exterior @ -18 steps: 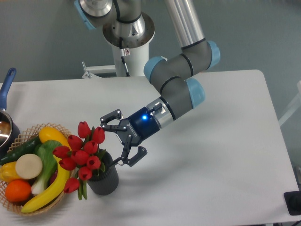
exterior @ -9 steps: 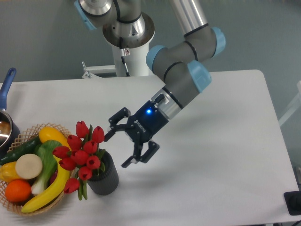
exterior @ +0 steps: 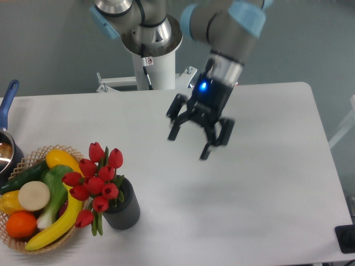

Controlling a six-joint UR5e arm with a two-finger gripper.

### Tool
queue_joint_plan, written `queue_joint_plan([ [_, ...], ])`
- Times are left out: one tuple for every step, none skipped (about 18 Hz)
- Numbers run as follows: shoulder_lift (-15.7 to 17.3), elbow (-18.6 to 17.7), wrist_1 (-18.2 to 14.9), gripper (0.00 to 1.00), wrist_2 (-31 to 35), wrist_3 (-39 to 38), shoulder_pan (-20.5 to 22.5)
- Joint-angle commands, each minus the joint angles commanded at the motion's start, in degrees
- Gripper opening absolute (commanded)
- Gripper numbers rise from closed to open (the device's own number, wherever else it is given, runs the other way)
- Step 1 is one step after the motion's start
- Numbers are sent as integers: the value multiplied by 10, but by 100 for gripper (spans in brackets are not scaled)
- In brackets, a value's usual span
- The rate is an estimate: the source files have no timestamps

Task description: Insert the flowers into the vase

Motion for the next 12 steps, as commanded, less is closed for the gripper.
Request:
queue_joint_plan([
  [10,-1,-3,100,30,1,3],
  [18,1,-21,100,49,2,4],
  [22,8,-39,100,51,4,9],
  [23,19,-60,100,51,23,11],
  [24,28,-90,100,57,59,13],
  [26,36,-119,100,72,102,22],
  [30,42,-147,100,84,143,34],
  [33,47,-175,100,86,178,49],
  [35,53,-198,100,87,207,60],
  [39,56,-213,100,87,228,67],
  [41,57,-224,100,87,241,73],
  [43,56,-229,100,87,247,78],
])
